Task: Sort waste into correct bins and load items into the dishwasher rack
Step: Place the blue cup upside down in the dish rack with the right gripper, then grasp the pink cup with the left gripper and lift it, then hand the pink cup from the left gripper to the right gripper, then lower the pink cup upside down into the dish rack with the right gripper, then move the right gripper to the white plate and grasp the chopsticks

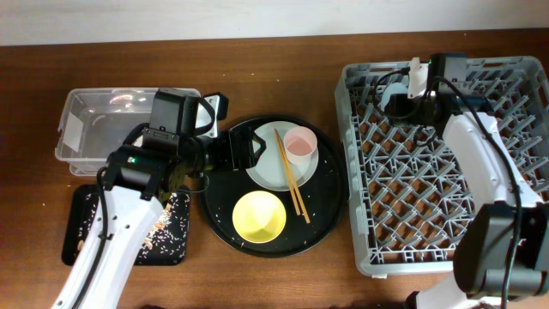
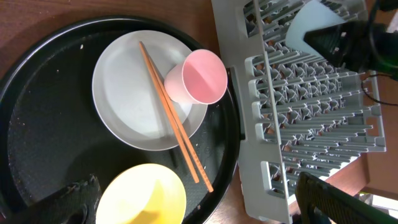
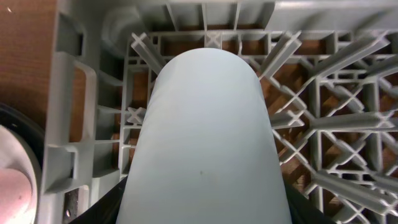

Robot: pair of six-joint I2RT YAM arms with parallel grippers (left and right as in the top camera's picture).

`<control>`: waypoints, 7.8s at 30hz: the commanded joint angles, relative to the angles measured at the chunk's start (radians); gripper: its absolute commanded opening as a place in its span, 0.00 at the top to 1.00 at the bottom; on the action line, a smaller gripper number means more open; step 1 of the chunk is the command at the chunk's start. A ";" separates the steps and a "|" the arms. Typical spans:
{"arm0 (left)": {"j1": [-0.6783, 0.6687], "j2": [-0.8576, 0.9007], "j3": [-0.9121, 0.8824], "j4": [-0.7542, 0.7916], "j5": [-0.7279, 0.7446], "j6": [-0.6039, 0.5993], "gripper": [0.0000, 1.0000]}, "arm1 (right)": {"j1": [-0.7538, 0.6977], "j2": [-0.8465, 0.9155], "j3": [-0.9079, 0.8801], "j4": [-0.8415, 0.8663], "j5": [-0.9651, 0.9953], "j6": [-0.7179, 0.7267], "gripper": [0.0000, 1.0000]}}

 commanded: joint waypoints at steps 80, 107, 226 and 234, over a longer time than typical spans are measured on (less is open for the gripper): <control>-0.188 0.439 0.066 0.476 -0.136 -0.126 0.99 | 0.005 -0.284 0.294 -0.481 -0.018 0.013 0.02; 0.007 0.138 0.080 0.816 0.917 -0.307 1.00 | 0.175 -0.360 0.302 -0.570 -1.112 -0.441 0.04; 0.087 0.140 0.078 0.019 0.172 0.114 0.42 | 0.045 -0.167 -0.001 -0.651 -0.042 0.014 0.29; 0.296 0.138 0.079 0.031 0.145 0.114 0.42 | 0.168 -0.180 0.140 -0.660 -0.217 0.010 0.35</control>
